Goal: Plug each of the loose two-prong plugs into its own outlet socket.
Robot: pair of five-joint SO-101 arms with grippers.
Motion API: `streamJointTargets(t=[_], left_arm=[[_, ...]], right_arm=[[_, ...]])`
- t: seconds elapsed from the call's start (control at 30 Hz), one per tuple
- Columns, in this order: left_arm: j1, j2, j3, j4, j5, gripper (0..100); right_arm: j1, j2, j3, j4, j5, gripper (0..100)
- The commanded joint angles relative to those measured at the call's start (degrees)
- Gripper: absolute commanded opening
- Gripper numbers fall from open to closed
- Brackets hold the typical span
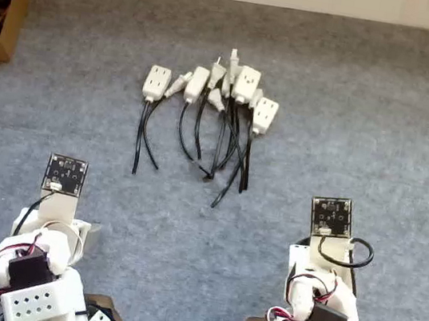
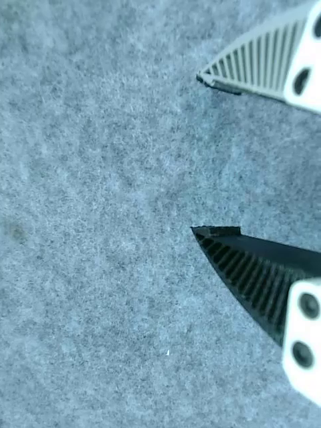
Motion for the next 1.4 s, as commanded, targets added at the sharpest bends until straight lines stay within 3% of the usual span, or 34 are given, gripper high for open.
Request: streamJointTargets(t=[0.0, 1.37], left_arm=[[-0.3, 0.1, 0.8, 0.4, -0.4, 32], [0.0, 0.1, 0.8, -0.1, -0.4, 32]], right_arm=[[0.6, -0.3, 7.5, -0.7, 0.1, 0.8], [-1.5, -0.3, 7.5, -0.7, -0.1, 0.8]])
